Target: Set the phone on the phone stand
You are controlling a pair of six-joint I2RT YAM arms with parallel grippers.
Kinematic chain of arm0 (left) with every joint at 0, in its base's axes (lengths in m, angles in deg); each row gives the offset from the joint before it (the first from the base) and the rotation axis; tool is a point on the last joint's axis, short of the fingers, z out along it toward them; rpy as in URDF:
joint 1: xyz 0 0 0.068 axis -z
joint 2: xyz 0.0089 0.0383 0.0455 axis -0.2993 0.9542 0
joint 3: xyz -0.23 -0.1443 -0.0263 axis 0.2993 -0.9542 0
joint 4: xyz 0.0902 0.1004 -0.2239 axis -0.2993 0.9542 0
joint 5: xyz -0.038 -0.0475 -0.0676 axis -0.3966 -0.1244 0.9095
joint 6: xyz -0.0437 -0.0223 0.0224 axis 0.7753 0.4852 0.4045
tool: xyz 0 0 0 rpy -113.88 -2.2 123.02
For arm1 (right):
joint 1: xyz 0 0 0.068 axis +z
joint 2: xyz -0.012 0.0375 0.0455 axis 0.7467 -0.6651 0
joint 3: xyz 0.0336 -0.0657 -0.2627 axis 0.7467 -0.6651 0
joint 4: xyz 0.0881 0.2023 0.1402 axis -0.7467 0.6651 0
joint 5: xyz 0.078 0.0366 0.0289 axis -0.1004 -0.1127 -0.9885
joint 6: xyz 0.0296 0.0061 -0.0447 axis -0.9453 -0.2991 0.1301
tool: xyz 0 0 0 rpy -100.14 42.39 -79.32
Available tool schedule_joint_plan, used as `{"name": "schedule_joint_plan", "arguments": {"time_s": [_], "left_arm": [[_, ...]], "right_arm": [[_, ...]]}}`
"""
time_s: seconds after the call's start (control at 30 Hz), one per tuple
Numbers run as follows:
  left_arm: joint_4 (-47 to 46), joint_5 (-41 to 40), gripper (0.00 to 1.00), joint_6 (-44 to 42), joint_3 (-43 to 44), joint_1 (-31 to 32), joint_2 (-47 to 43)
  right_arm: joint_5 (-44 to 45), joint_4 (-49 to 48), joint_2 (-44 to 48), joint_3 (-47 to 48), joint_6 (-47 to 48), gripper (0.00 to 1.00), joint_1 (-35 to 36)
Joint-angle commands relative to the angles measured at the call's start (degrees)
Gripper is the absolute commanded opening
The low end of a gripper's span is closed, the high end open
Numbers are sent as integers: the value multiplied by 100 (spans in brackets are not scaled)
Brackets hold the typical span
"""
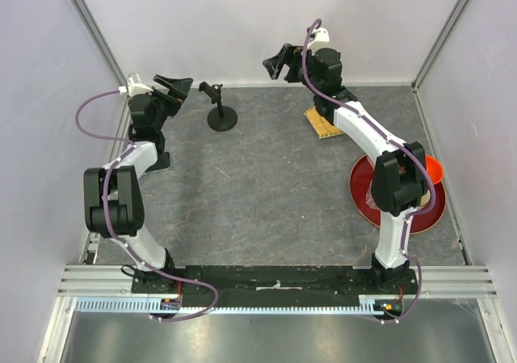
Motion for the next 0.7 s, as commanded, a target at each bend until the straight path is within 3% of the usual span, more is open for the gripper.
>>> {"name": "schedule_joint_plan", "arguments": {"time_s": [0.0,0.17,0.3,0.53,0.63,0.67], "left_arm": [[-2032,662,100,1293,181,13,786],[-2455,1093,98,1716,604,-5,1711],[-2578,1181,91,1716,1033,30,2239],[-2719,1471,69,1918,1606,267,2881],[-2666,1524,57,1927,1755,294,3039],[-2631,1576,47,1944,1764,468,3083]], "right_arm": [[-735,20,33,371,-304,98,-2],[-717,20,78,318,-190,98,-2],[-717,-6,43,353,-164,98,-2],[-831,-15,-159,502,-251,98,-2],[-875,-68,-212,511,-330,98,6],[-884,-85,-221,511,-339,98,15]]}}
